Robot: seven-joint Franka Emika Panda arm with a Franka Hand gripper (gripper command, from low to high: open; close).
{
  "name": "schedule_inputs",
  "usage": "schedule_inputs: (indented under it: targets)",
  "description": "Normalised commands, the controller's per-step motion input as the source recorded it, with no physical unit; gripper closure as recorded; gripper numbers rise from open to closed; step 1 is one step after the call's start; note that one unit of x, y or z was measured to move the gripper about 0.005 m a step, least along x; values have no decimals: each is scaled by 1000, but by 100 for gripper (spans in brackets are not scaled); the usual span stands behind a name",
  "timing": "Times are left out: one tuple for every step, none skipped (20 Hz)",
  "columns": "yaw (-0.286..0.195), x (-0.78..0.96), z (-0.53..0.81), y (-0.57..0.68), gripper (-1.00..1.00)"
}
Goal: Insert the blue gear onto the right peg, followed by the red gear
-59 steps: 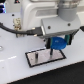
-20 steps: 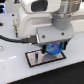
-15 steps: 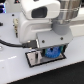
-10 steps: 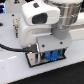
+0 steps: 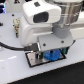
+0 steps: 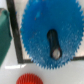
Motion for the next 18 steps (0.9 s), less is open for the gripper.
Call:
schedule_inputs:
  targets:
    - [0,-320,409,131,-100]
    - [0,-370,312,194,-100]
    - [0,-412,292,201,-100]
    - [0,-432,255,238,-100]
    - [0,-439,194,244,-100]
    - [0,-460,173,245,-100]
    - [0,-464,142,233,-100]
    - [0,-502,87,244,-100]
    - [0,-526,41,246,-100]
    - [0,-532,1,247,-100]
    - [0,-534,12,255,-100]
    - [0,-510,-2,262,-100]
    - [0,-514,-55,219,-100]
    - [0,-492,-145,181,-100]
    - [0,-460,-194,145,-100]
    - [0,-423,-233,105,-100]
    - [0,-394,-259,67,-100]
    - [0,-373,-264,59,-100]
